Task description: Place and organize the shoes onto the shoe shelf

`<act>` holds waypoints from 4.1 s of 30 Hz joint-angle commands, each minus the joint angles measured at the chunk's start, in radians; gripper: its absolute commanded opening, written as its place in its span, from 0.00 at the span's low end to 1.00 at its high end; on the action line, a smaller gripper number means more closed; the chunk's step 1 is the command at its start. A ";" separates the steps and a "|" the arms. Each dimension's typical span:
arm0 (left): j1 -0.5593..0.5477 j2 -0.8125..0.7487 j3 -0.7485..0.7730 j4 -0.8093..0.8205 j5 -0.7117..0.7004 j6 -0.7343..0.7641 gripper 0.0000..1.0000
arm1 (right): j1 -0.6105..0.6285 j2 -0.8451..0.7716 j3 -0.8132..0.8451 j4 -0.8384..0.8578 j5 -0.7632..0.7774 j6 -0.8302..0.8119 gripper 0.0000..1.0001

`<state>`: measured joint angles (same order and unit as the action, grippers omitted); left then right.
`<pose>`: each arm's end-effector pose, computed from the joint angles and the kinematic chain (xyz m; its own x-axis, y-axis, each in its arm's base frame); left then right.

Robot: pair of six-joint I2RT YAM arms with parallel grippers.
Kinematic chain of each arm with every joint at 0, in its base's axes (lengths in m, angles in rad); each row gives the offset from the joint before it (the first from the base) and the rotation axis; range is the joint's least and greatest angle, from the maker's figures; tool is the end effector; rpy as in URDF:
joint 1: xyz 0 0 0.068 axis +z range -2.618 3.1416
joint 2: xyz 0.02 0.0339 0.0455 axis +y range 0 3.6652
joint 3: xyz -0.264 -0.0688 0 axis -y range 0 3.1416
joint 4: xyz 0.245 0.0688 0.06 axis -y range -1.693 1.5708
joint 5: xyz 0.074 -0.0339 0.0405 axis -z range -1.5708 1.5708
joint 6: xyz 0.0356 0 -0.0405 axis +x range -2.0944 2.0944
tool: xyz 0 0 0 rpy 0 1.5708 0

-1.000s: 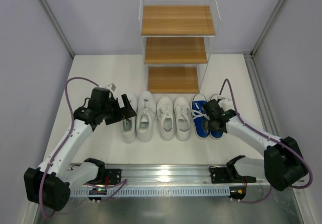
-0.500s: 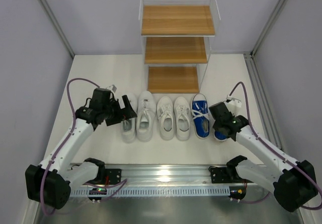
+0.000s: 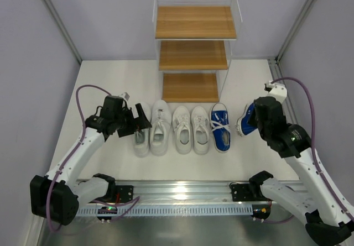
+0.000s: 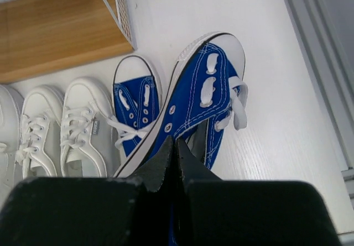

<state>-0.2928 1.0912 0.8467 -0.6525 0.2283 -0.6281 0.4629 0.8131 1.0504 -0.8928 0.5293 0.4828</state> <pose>0.2066 -0.0707 0.2617 -0.8501 -0.3415 -0.4009 -0.1028 0.8542 -0.5097 0.1383 0.0489 0.3574 -0.4957 0.2005 -0.8450 0.2290 0.9687 0.0954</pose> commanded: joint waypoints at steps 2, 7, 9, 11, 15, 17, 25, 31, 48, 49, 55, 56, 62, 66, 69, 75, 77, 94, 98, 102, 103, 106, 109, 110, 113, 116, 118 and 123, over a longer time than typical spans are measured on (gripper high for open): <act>-0.003 0.012 0.035 0.047 0.017 -0.010 1.00 | 0.005 0.050 0.126 -0.012 0.105 -0.135 0.04; -0.003 0.022 0.029 0.073 0.025 -0.019 1.00 | -0.004 0.161 0.074 0.116 0.318 -0.307 0.04; -0.003 0.024 0.028 0.080 0.026 -0.025 1.00 | -0.036 0.222 0.054 0.198 0.316 -0.363 0.04; -0.005 0.024 0.029 0.093 0.029 -0.031 1.00 | -0.122 0.253 0.037 0.307 0.209 -0.418 0.04; -0.003 0.012 0.031 0.109 0.028 -0.051 1.00 | -0.193 0.270 -0.055 0.547 0.133 -0.588 0.04; -0.003 0.000 0.025 0.125 0.026 -0.058 1.00 | -0.217 0.285 -0.118 0.679 0.124 -0.651 0.04; -0.003 -0.001 0.003 0.162 0.029 -0.096 1.00 | -0.279 0.460 -0.159 0.784 0.058 -0.808 0.04; -0.002 -0.025 -0.061 0.237 0.022 -0.165 1.00 | -0.277 0.554 -0.191 0.825 -0.049 -0.800 0.04; -0.003 -0.076 -0.143 0.333 0.006 -0.217 1.00 | -0.195 0.359 -0.327 0.731 0.108 -0.370 0.65; -0.003 -0.076 -0.146 0.335 0.009 -0.217 1.00 | -0.175 0.338 -0.343 0.748 0.142 -0.342 0.66; -0.003 -0.102 -0.164 0.341 0.013 -0.220 1.00 | 0.006 0.382 -0.363 0.684 0.421 0.073 0.68; -0.003 -0.108 -0.167 0.338 0.013 -0.219 1.00 | 0.034 0.409 -0.365 0.678 0.460 0.135 0.69; -0.003 -0.146 -0.184 0.312 0.013 -0.205 1.00 | 0.138 0.727 -0.192 0.188 0.675 0.875 0.81; -0.005 -0.163 -0.189 0.303 0.013 -0.197 1.00 | 0.206 0.825 -0.061 -0.217 0.767 1.253 0.98; -0.003 -0.160 -0.193 0.312 0.013 -0.202 1.00 | 0.207 0.830 -0.069 -0.218 0.762 1.249 1.00; -0.003 -0.134 -0.190 0.317 0.025 -0.202 1.00 | 0.195 0.798 -0.147 -0.152 0.730 1.295 1.00; -0.005 -0.136 -0.193 0.317 0.025 -0.202 1.00 | 0.186 0.787 -0.171 -0.123 0.718 1.277 1.00; -0.005 -0.137 -0.205 0.323 0.003 -0.206 1.00 | -0.056 0.796 -0.228 0.549 0.416 0.642 0.95; -0.005 -0.145 -0.216 0.323 0.000 -0.206 1.00 | -0.064 0.850 -0.152 0.437 0.411 0.709 0.88; -0.003 -0.152 -0.224 0.324 -0.001 -0.205 1.00 | -0.082 0.848 -0.179 0.420 0.388 0.744 0.33; -0.005 -0.151 -0.225 0.324 -0.001 -0.205 1.00 | -0.081 0.848 -0.179 0.416 0.388 0.735 0.23; -0.005 -0.152 -0.238 0.336 0.003 -0.208 1.00 | -0.081 0.850 -0.173 0.387 0.377 0.711 0.04; -0.005 -0.152 -0.247 0.344 0.009 -0.213 1.00 | -0.078 0.815 -0.202 0.385 0.374 0.680 0.04; -0.005 -0.154 -0.250 0.343 0.009 -0.213 0.99 | -0.075 0.798 -0.226 0.399 0.374 0.672 0.04; -0.005 -0.162 -0.273 0.355 0.006 -0.217 1.00 | -0.037 0.688 -0.271 0.422 0.382 0.604 0.04; -0.005 -0.166 -0.284 0.356 0.003 -0.220 1.00 | -0.021 0.615 -0.300 0.475 0.365 0.433 0.04; -0.005 -0.169 -0.290 0.360 -0.001 -0.222 1.00 | -0.018 0.556 -0.325 0.599 0.298 0.271 0.04; -0.005 -0.177 -0.301 0.372 -0.012 -0.226 1.00 | 0.003 0.489 -0.302 0.580 0.210 0.006 0.04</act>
<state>-0.2955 0.9314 0.5587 -0.3180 0.2432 -0.8532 0.4393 1.3540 0.7235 -0.3790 0.7837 0.7170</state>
